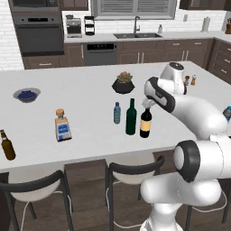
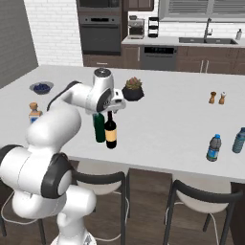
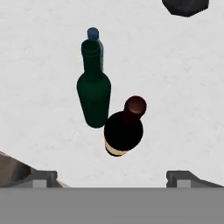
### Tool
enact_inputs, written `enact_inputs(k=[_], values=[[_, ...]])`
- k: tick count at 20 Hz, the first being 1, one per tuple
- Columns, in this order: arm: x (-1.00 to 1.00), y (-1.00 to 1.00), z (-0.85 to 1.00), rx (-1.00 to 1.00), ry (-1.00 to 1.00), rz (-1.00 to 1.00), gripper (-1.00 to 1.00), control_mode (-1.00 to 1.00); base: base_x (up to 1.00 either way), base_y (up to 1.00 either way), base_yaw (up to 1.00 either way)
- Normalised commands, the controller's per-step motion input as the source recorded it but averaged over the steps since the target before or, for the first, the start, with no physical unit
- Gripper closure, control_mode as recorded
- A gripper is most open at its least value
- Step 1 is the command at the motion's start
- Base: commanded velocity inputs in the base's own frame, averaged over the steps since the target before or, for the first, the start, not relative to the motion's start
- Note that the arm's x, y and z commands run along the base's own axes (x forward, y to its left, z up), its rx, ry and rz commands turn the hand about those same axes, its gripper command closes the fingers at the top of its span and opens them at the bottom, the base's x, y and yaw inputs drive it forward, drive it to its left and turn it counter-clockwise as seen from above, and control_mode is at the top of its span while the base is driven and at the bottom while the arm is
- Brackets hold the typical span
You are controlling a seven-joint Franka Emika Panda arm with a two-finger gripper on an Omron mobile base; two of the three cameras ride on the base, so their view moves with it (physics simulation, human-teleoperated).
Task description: Move the plastic bottles in the middle to the plastics group, and the glass bottles in the middle to the glass group.
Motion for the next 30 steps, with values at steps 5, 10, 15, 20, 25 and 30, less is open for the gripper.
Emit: enact_inputs(k=[5, 10, 15, 20, 25, 30], values=[[0.16, 0.00, -0.41, 0.00, 0.00, 0.05, -1.00, -1.00, 0.00, 0.00, 0.00], [0.19, 0.00, -0.34, 0.00, 0.00, 0.04, -1.00, -1.00, 0.00, 0.00, 0.00], [0.24, 0.00, -0.26, 0.00, 0.00, 0.04, -1.00, -1.00, 0.00, 0.00, 0.00], [0.14, -0.02, -0.11, 0.00, 0.00, 0.05, -1.00, -1.00, 0.00, 0.00, 0.00], [0.08, -0.02, -0.13, 0.00, 0.00, 0.05, -1.00, -1.00, 0.00, 0.00, 0.00], [0.06, 0.00, -0.18, 0.00, 0.00, 0.04, -1.00, -1.00, 0.00, 0.00, 0.00]])
